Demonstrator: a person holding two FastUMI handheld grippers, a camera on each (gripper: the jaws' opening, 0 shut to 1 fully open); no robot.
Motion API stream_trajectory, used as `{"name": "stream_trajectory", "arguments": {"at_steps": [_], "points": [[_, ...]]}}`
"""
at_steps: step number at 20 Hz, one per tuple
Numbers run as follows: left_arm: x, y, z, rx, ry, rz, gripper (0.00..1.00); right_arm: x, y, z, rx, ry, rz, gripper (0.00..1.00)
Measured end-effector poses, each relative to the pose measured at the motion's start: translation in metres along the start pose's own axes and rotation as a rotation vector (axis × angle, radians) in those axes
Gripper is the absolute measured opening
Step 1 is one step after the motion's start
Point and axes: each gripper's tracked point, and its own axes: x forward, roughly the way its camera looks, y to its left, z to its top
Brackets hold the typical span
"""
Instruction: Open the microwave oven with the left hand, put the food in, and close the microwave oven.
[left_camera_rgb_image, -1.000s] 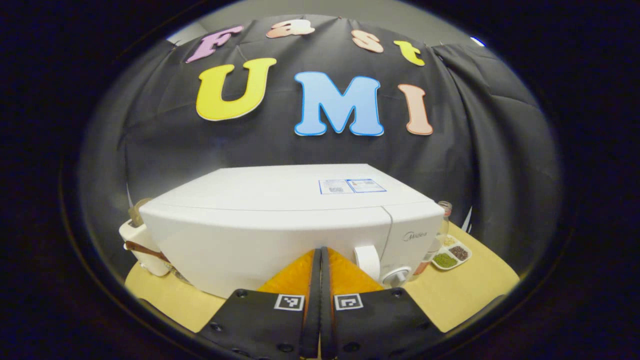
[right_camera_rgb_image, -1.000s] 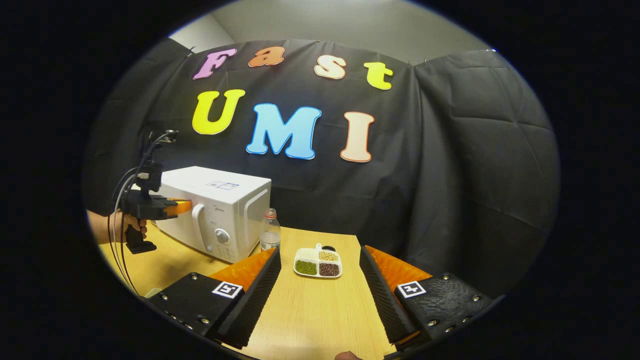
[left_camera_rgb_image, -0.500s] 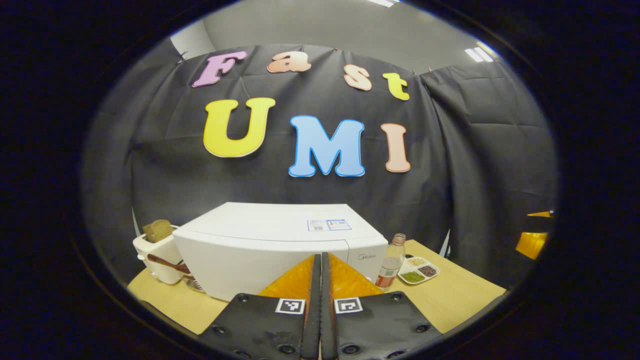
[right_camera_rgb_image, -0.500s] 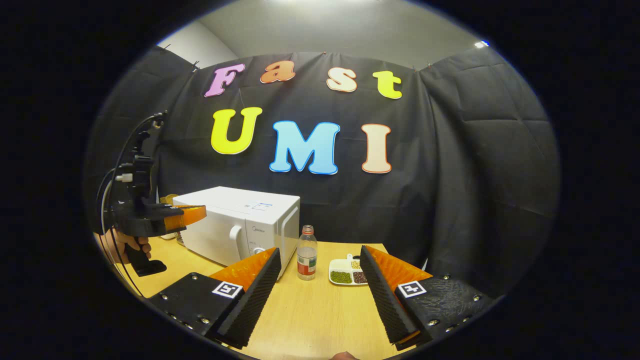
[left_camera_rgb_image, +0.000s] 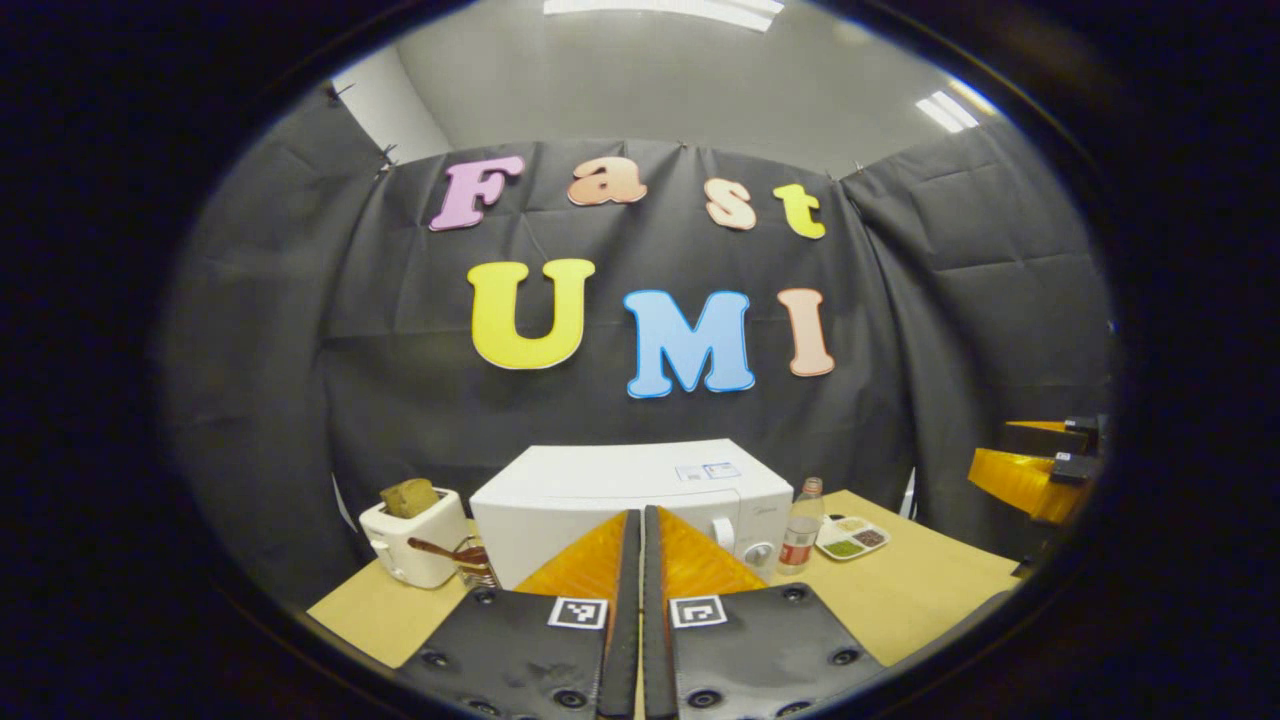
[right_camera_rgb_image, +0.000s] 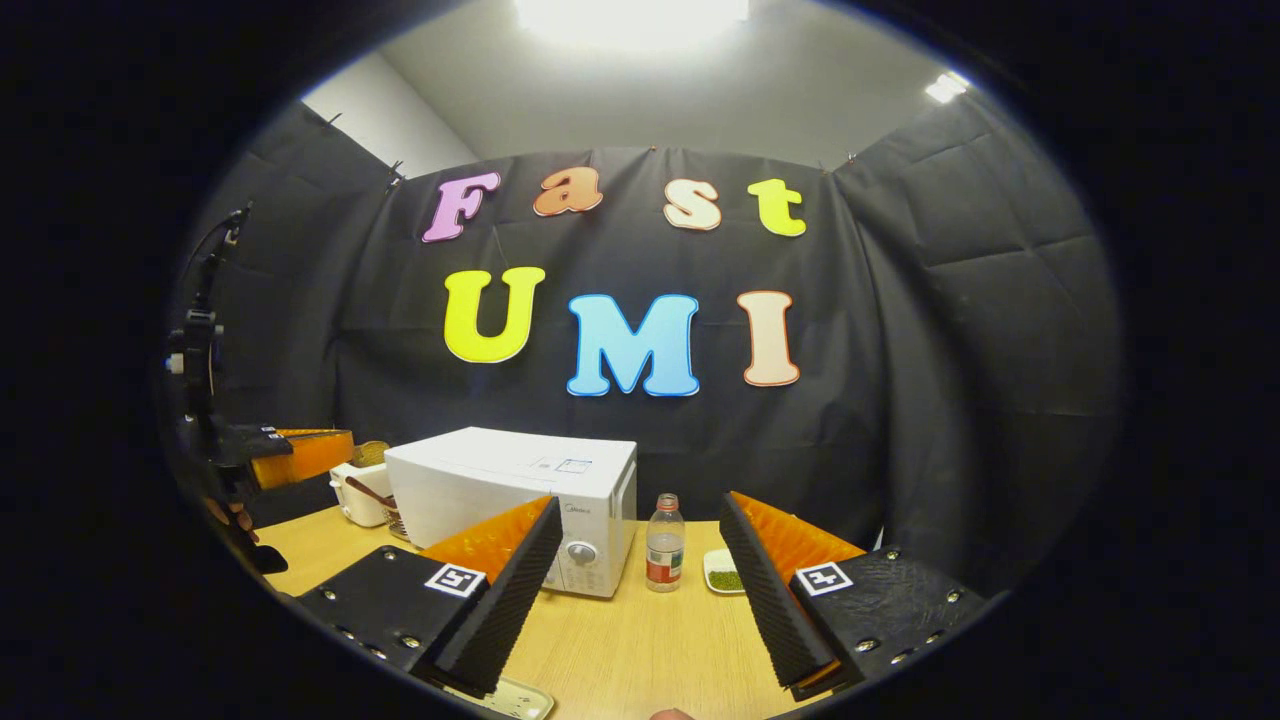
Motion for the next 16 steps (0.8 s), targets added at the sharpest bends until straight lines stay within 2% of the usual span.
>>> {"name": "stream_trajectory", "arguments": {"at_steps": [1, 6, 16], "points": [[-0.009, 0.002, 0.004, -0.003, -0.006, -0.003, 0.16, -0.001, 0.003, 0.002, -0.002, -0.006, 0.001, 0.97], [-0.030, 0.014, 0.015, 0.041, -0.055, 0.034, 0.98, -0.004, 0.006, 0.014, 0.007, -0.046, -0.013, 0.97], [-0.044, 0.027, 0.017, 0.035, -0.068, 0.059, 0.98, 0.003, 0.015, 0.029, -0.006, -0.088, 0.000, 0.97]]}}
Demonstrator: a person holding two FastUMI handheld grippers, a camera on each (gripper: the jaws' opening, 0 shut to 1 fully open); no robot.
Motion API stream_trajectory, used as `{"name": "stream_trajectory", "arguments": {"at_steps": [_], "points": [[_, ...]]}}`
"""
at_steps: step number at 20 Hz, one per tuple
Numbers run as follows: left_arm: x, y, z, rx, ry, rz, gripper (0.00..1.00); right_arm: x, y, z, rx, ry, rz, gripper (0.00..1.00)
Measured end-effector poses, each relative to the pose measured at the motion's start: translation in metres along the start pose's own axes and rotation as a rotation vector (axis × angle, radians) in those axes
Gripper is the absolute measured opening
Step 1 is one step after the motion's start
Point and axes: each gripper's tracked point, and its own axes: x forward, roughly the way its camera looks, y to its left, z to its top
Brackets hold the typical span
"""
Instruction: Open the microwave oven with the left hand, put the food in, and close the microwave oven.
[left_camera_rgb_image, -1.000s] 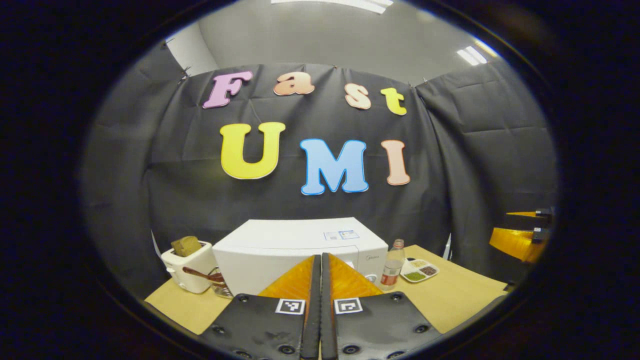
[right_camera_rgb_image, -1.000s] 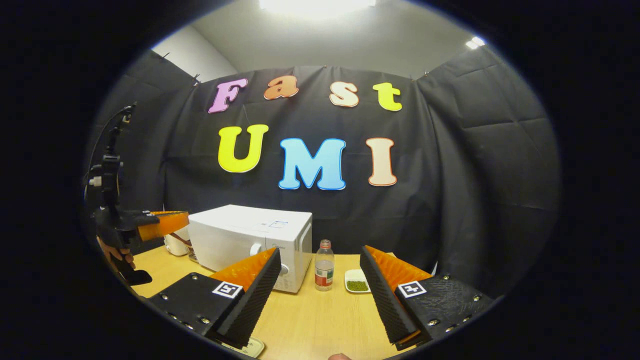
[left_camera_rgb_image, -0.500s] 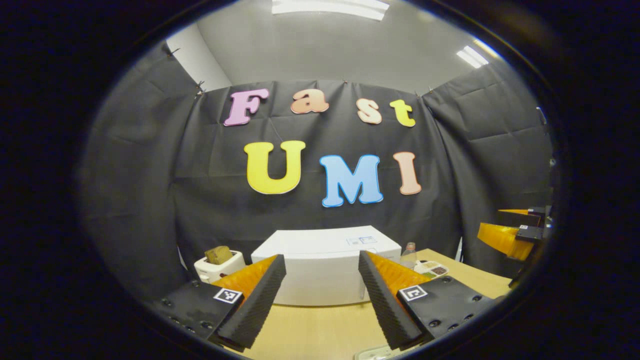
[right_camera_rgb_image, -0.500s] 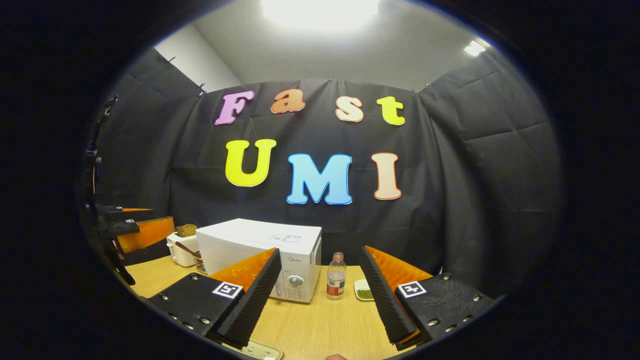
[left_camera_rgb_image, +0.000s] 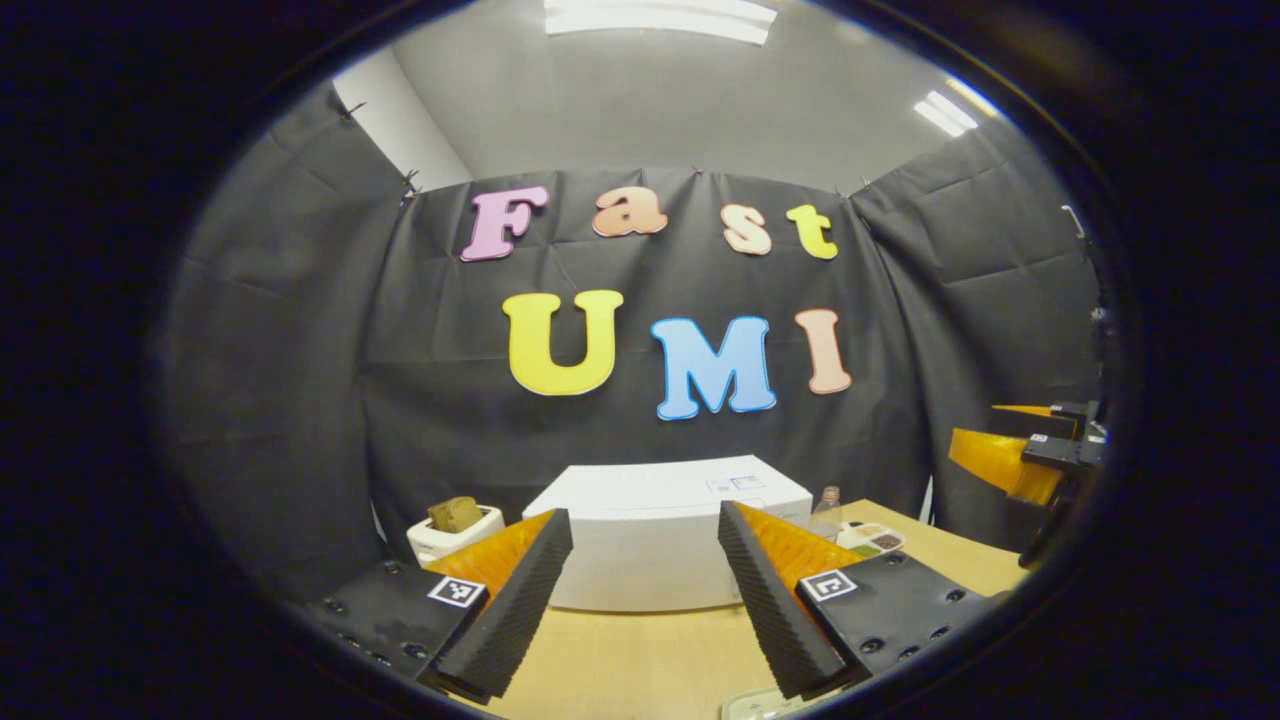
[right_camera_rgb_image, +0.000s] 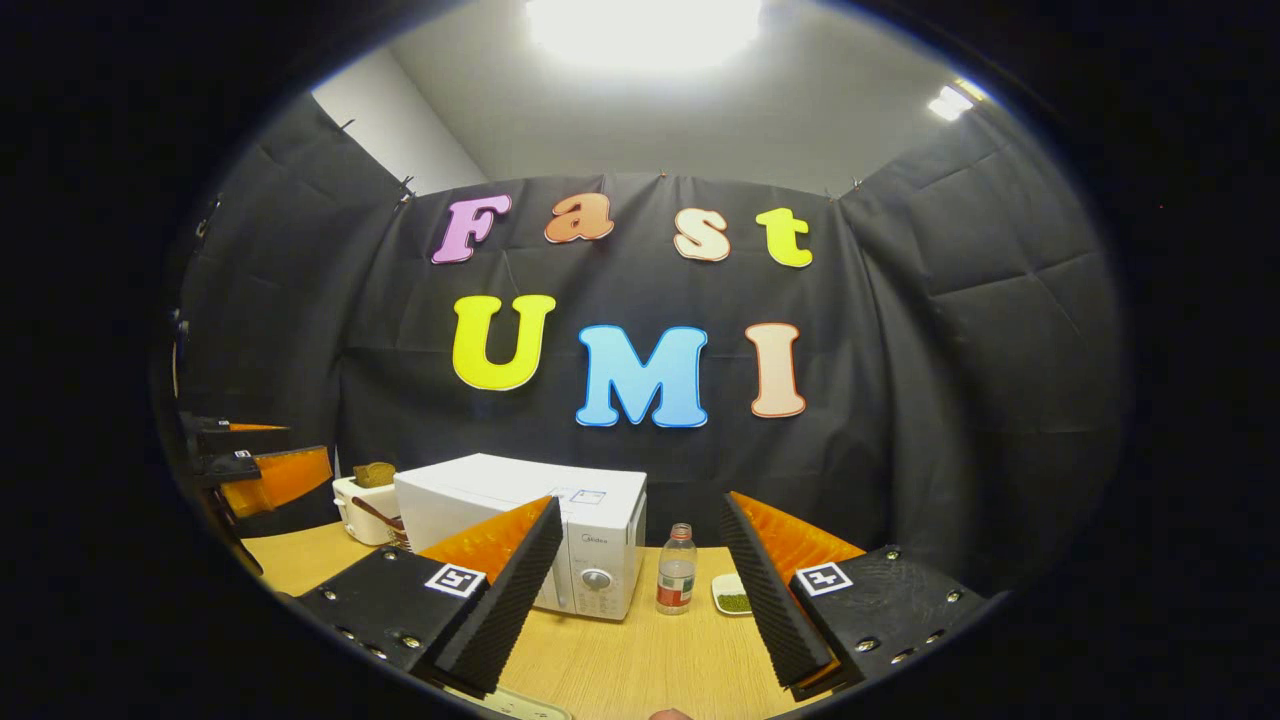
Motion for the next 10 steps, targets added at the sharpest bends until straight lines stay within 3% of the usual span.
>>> {"name": "stream_trajectory", "arguments": {"at_steps": [10], "points": [[0.013, 0.009, -0.007, -0.017, 0.009, 0.010, 0.98, 0.007, 0.009, -0.002, -0.034, 0.001, 0.018, 0.97]]}}
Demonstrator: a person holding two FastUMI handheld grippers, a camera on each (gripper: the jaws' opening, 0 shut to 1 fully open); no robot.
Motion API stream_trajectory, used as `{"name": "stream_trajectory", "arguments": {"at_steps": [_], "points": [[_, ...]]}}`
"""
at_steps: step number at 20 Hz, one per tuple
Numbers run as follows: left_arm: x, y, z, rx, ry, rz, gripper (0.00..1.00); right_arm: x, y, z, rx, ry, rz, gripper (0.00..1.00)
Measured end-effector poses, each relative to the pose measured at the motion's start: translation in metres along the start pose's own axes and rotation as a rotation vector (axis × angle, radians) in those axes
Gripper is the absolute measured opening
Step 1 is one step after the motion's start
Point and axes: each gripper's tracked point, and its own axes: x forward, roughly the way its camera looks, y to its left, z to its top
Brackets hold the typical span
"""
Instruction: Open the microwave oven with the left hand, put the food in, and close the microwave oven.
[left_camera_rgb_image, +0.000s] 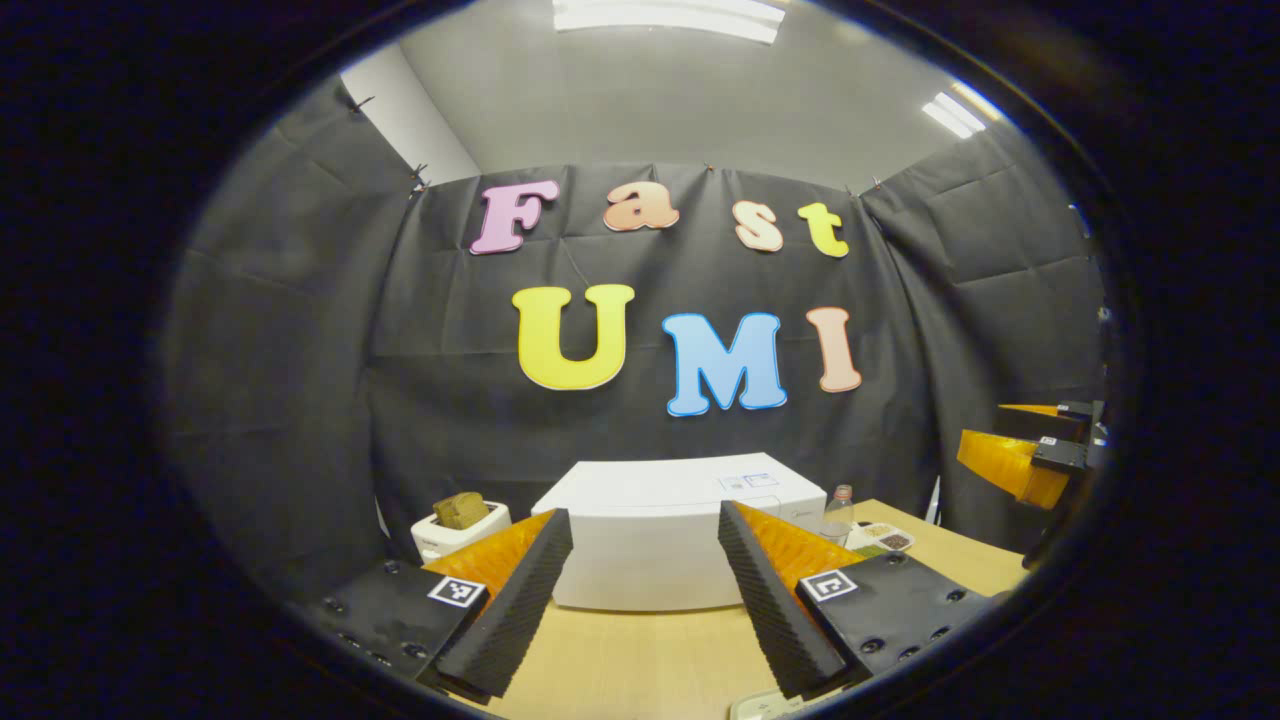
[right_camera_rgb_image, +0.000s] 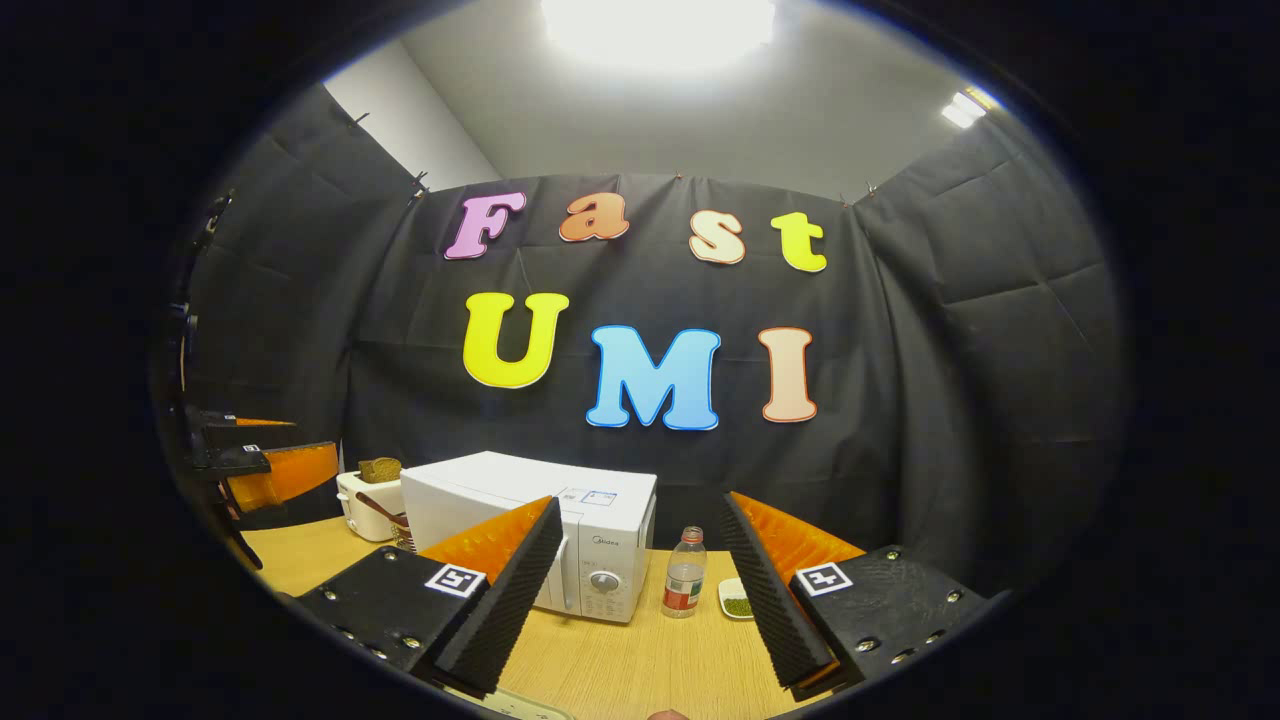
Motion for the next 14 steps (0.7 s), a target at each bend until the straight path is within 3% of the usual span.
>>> {"name": "stream_trajectory", "arguments": {"at_steps": [14], "points": [[0.0080, 0.0050, 0.0070, 0.028, -0.015, -0.026, 1.00, 0.0054, 0.0027, 0.0072, 0.011, -0.018, -0.015, 0.97]]}}
